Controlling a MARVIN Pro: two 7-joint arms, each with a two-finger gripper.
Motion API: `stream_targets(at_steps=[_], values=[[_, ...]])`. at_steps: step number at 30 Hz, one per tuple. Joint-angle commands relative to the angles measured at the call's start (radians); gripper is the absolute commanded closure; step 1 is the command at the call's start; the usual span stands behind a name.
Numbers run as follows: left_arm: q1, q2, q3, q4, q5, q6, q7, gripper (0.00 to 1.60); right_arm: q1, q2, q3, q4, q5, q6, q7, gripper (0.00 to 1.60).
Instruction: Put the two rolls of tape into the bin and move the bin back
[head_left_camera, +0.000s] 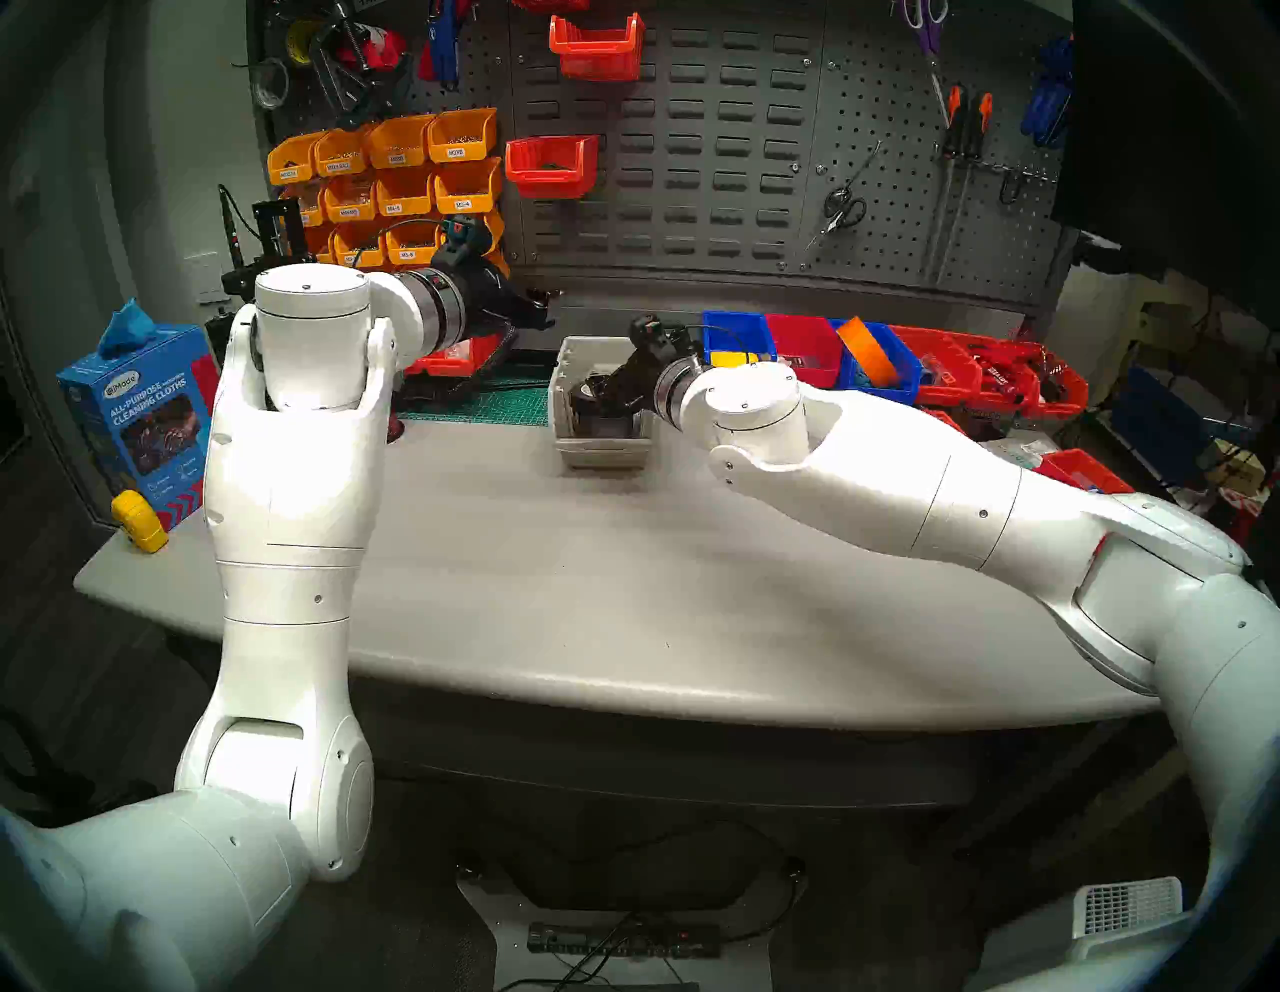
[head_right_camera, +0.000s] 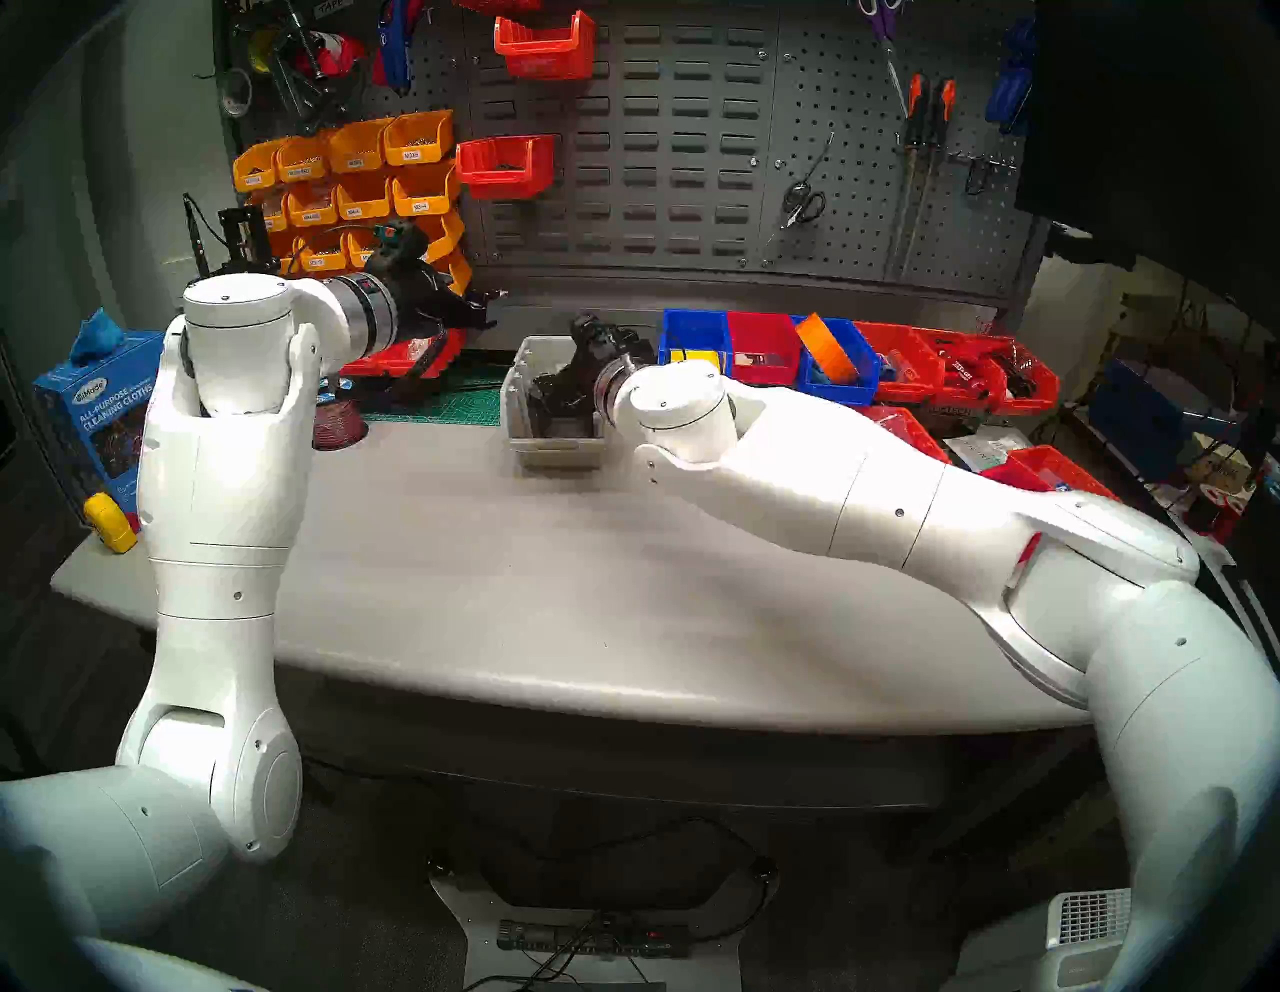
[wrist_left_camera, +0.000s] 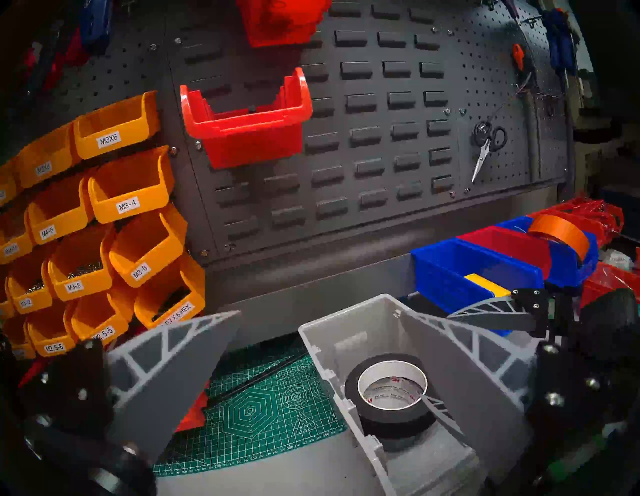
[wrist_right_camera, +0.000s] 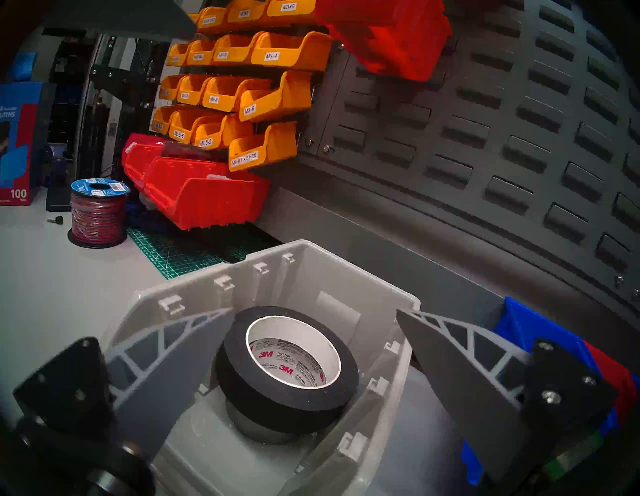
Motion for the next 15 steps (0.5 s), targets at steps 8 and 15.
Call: stream_targets(at_steps=[8,15], values=[[0.033,0.017,-0.008,-0.036,0.001,-0.039,0.003,0.00,0.012,0.017,0.014,-0.037,0.001,0.012,-0.016,0.00],[0.069,0.043,0.023,-0.034,0.006,-0.065,-0.013,0.00,0.006,0.011,0.013,-0.037,0.002,0.009,-0.021,0.00]])
